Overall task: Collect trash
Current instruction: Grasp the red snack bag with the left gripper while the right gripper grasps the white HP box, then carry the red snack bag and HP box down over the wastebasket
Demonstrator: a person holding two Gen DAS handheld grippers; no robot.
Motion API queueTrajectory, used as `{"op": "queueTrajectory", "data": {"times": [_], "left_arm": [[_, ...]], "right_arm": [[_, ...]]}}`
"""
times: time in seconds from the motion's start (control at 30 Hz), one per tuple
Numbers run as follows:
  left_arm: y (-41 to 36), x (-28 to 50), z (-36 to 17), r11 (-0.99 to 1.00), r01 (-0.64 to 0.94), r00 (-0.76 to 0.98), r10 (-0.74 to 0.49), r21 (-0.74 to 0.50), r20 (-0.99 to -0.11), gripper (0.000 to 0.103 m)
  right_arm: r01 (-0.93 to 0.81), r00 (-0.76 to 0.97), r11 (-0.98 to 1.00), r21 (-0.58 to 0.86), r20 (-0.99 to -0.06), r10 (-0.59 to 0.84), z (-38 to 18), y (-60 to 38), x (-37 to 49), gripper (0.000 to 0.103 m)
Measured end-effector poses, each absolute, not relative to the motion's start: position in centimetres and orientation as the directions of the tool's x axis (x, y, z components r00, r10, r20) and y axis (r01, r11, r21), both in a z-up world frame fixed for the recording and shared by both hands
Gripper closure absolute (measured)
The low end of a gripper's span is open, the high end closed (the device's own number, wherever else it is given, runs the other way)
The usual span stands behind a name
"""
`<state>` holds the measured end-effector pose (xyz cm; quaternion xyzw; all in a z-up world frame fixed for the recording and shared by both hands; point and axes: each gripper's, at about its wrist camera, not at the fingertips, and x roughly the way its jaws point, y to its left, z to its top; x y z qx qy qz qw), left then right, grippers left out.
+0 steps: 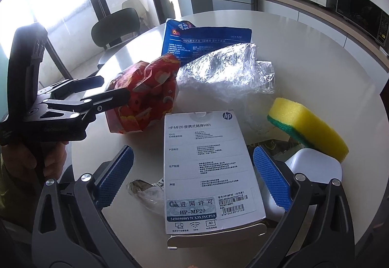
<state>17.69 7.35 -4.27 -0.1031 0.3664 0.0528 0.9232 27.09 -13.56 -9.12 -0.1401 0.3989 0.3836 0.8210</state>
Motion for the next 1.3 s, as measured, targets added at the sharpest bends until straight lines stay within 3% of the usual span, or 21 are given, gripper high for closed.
{"op": "queueTrajectory", "data": {"times": [0.5, 0.63, 0.7, 0.73, 0.77, 0.83, 0.87, 0.9, 1.03, 1.3], "left_arm": [[8.1, 19.4, -5.1, 0.965, -0.154, 0.706, -0.042, -0.212, -0.707, 0.010], [7.6, 19.6, -5.7, 0.966, -0.113, 0.690, -0.091, -0.232, -0.718, 0.021], [7.3, 19.6, -6.0, 0.969, -0.106, 0.682, -0.095, -0.225, -0.725, 0.036], [7.4, 19.7, -6.1, 0.966, -0.108, 0.678, -0.102, -0.236, -0.728, 0.044], [7.5, 19.6, -6.2, 0.962, -0.108, 0.678, -0.112, -0.249, -0.727, 0.047], [7.5, 19.3, -6.2, 0.961, -0.102, 0.684, -0.120, -0.257, -0.719, 0.051], [7.5, 19.2, -6.2, 0.961, -0.104, 0.690, -0.117, -0.257, -0.715, 0.063], [7.5, 19.0, -6.0, 0.960, -0.109, 0.693, -0.114, -0.260, -0.712, 0.067], [7.5, 17.8, -5.1, 0.956, -0.114, 0.720, -0.108, -0.271, -0.685, 0.076], [8.1, 14.9, -3.0, 0.946, -0.139, 0.768, -0.084, -0.294, -0.635, 0.080]], "right_arm": [[-0.764, 0.345, 0.644, 0.037, -0.820, 0.456, -10.0, -10.9, 28.7, 0.008], [-0.769, 0.333, 0.638, 0.034, -0.830, 0.447, -10.1, -10.8, 28.5, 0.008], [-0.774, 0.335, 0.633, 0.025, -0.832, 0.442, -10.1, -10.9, 28.2, 0.013], [-0.769, 0.350, 0.639, 0.013, -0.828, 0.438, -10.0, -11.1, 28.2, 0.024], [-0.761, 0.365, 0.649, 0.006, -0.823, 0.435, -9.9, -11.3, 28.2, 0.029], [-0.758, 0.351, 0.652, 0.035, -0.820, 0.452, -9.7, -11.7, 28.3, 0.029], [-0.762, 0.348, 0.647, 0.035, -0.821, 0.453, -9.7, -11.7, 28.2, 0.029], [-0.765, 0.349, 0.644, 0.030, -0.821, 0.453, -9.7, -11.7, 28.1, 0.029], [-0.760, 0.377, 0.650, 0.021, -0.800, 0.466, -9.4, -12.0, 27.4, 0.030], [-0.757, 0.418, 0.653, 0.029, -0.747, 0.518, -7.2, -13.3, 25.5, 0.030]]}}
